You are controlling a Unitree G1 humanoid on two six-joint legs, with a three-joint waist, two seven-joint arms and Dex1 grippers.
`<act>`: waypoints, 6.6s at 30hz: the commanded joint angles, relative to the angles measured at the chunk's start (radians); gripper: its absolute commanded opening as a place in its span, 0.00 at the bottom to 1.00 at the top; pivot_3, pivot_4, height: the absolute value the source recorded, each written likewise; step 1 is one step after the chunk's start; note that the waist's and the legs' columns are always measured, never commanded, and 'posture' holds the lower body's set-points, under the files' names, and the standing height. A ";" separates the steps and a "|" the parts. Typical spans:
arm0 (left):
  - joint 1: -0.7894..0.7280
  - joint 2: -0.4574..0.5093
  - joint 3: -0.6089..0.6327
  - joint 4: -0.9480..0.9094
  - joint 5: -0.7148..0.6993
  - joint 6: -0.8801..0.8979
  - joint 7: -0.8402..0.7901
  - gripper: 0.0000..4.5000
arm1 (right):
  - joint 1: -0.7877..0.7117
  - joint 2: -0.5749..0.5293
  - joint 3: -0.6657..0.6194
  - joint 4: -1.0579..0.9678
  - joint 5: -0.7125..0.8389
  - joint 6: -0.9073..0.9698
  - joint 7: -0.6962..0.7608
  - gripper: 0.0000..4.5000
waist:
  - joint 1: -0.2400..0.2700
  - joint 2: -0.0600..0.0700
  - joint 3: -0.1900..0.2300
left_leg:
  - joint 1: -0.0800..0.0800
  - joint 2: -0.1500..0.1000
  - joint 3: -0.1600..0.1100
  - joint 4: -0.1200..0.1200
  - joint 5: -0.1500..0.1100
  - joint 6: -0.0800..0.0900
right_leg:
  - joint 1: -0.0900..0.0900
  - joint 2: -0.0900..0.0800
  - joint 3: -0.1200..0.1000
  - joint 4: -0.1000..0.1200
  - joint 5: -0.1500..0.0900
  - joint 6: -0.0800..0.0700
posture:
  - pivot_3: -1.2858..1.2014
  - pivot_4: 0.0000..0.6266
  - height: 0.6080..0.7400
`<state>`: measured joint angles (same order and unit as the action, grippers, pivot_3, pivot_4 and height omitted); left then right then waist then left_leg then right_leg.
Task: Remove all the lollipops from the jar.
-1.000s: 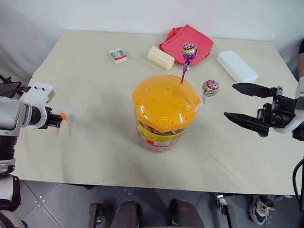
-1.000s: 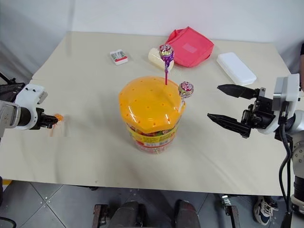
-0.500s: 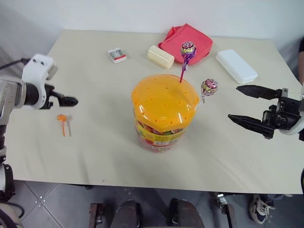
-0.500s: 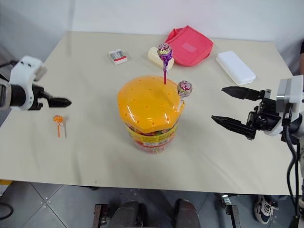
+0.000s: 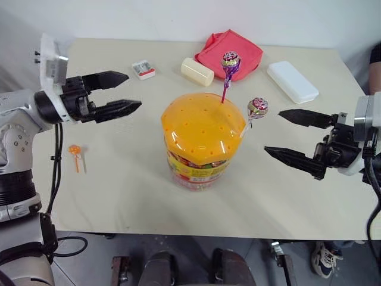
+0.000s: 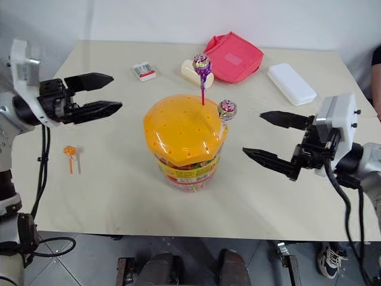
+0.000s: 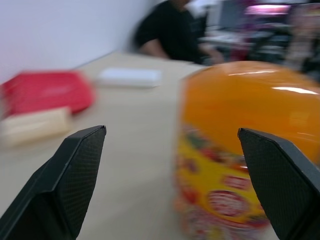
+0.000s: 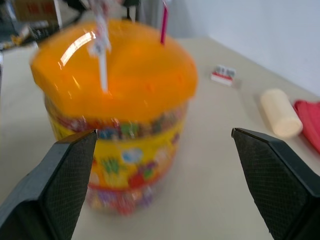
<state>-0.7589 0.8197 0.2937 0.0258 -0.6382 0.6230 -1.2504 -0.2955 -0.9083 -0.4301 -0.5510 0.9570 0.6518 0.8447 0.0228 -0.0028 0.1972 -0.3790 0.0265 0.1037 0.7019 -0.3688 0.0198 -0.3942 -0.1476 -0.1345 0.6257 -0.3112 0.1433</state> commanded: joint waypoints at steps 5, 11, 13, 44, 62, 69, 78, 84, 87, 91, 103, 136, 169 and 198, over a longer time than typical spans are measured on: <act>0.017 0.020 0.008 0.075 -0.079 -0.109 -0.243 0.99 | -0.125 0.062 0.083 -0.051 0.141 0.028 -0.090 1.00 | 0.002 0.000 0.000 | 0.000 0.000 0.000 0.001 0.000 0.000 | 0.000 0.000 0.000 0.000 0.000 0.000 | 0.52 0.24 1.00; 0.022 0.022 0.014 0.085 -0.102 -0.129 -0.287 1.00 | -0.198 0.095 0.149 -0.027 0.148 0.012 -0.055 0.80 | -0.001 0.000 0.000 | 0.000 0.000 -0.001 0.001 0.000 0.000 | 0.000 0.000 0.000 0.000 0.000 0.000 | 0.52 0.24 1.00; 0.024 0.025 0.015 0.082 -0.108 -0.129 -0.285 1.00 | -0.207 0.096 0.154 -0.018 0.143 0.014 -0.052 0.64 | 0.000 0.000 0.000 | 0.000 0.000 -0.001 0.001 0.000 0.000 | 0.000 0.000 0.000 0.000 0.000 0.000 | 0.52 0.24 1.00; 0.021 0.012 0.005 0.106 -0.164 -0.143 -0.298 1.00 | -0.080 -0.275 0.032 0.318 -0.165 0.249 -0.146 0.01 | -0.001 -0.002 -0.001 | 0.000 0.000 0.001 0.001 -0.001 0.001 | 0.000 0.000 0.001 0.000 0.000 0.000 | 0.52 0.24 1.00; 0.043 0.067 0.029 0.091 -0.167 -0.093 -0.226 1.00 | 0.073 -0.146 0.153 0.635 -0.497 0.232 -0.261 0.12 | -0.002 -0.002 -0.001 | 0.000 0.000 0.002 0.001 -0.001 0.001 | -0.001 0.000 0.002 0.000 0.000 0.000 | 0.52 0.24 1.00; 0.094 0.110 0.060 0.078 -0.166 -0.070 -0.210 1.00 | 0.143 -0.125 0.070 0.573 -0.494 0.211 -0.232 0.62 | -0.001 -0.002 -0.001 | 0.000 0.000 0.002 0.001 -0.001 0.001 | -0.001 0.000 0.002 0.000 0.000 0.000 | 0.52 0.24 1.00; 0.141 0.137 0.099 0.107 -0.160 -0.083 -0.227 1.00 | 0.178 -0.152 -0.187 0.359 -0.239 0.337 -0.018 0.99 | 0.000 -0.001 -0.001 | 0.000 0.000 0.002 0.000 -0.001 0.001 | -0.001 0.000 0.002 0.000 0.000 0.000 | 0.52 0.24 1.00; 0.131 0.129 0.100 0.123 -0.161 -0.090 -0.229 1.00 | 0.029 -0.178 -0.197 0.279 -0.124 0.344 0.016 0.99 | -0.001 -0.001 -0.001 | 0.000 0.001 0.002 0.001 -0.001 0.001 | -0.001 0.000 0.002 0.000 0.000 0.000 | 0.52 0.24 1.00; 0.123 0.118 0.096 0.139 -0.161 -0.105 -0.239 1.00 | -0.132 -0.179 -0.076 0.265 -0.094 0.308 0.052 0.99 | -0.004 -0.001 -0.001 | 0.000 0.000 0.002 0.001 -0.001 0.001 | -0.001 0.000 0.003 0.000 0.000 0.000 | 0.52 0.24 1.00; 0.119 0.096 0.099 0.136 -0.172 -0.108 -0.233 1.00 | -0.322 -0.108 0.086 0.274 -0.084 0.277 0.079 0.99 | -0.011 -0.002 -0.001 | 0.000 0.001 0.002 0.000 -0.001 0.001 | -0.001 0.000 0.002 0.000 0.000 0.000 | 0.52 0.24 1.00; 0.188 0.070 0.169 0.056 -0.231 -0.097 -0.179 1.00 | -0.653 0.145 0.319 0.484 -0.141 0.190 0.169 0.99 | -0.030 -0.002 -0.001 | 0.000 0.000 0.001 -0.001 -0.001 0.001 | -0.002 0.000 0.001 0.001 0.000 0.000 | 0.52 0.24 1.00; 0.296 0.045 0.211 -0.068 -0.332 -0.081 -0.104 1.00 | -0.878 0.143 0.253 0.651 -0.306 0.104 0.086 0.01 | -0.048 -0.002 -0.001 | -0.001 0.000 -0.004 -0.002 -0.001 0.001 | -0.001 0.000 0.000 0.003 0.000 0.000 | 0.52 0.24 1.00; 0.282 0.019 0.155 -0.066 -0.315 -0.082 -0.076 1.00 | -0.700 0.099 0.398 1.454 -0.817 -0.096 -0.003 0.01 | -0.051 0.001 0.000 | -0.001 0.000 0.001 -0.002 -0.001 0.001 | -0.003 -0.001 0.001 0.001 0.000 -0.001 | 0.52 0.24 1.00; 0.531 0.023 0.156 -0.144 -0.169 -0.006 0.254 1.00 | 0.111 0.043 0.191 0.357 -0.446 -0.146 0.448 0.99 | -0.034 -0.002 -0.001 | 0.000 0.000 -0.008 -0.002 -0.001 0.000 | -0.001 -0.001 0.001 0.001 0.000 -0.001 | 0.52 0.24 1.00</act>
<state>-0.2477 0.8391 0.4208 -0.0835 -0.8252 0.6399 -0.9994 -0.2165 -0.8599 -0.2650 -0.1751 0.5503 0.5850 1.2657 -0.0112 -0.0047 0.1959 -0.3783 0.0266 0.0962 0.6998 -0.3703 0.0203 -0.3950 -0.1483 -0.1327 0.6261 -0.3115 0.1426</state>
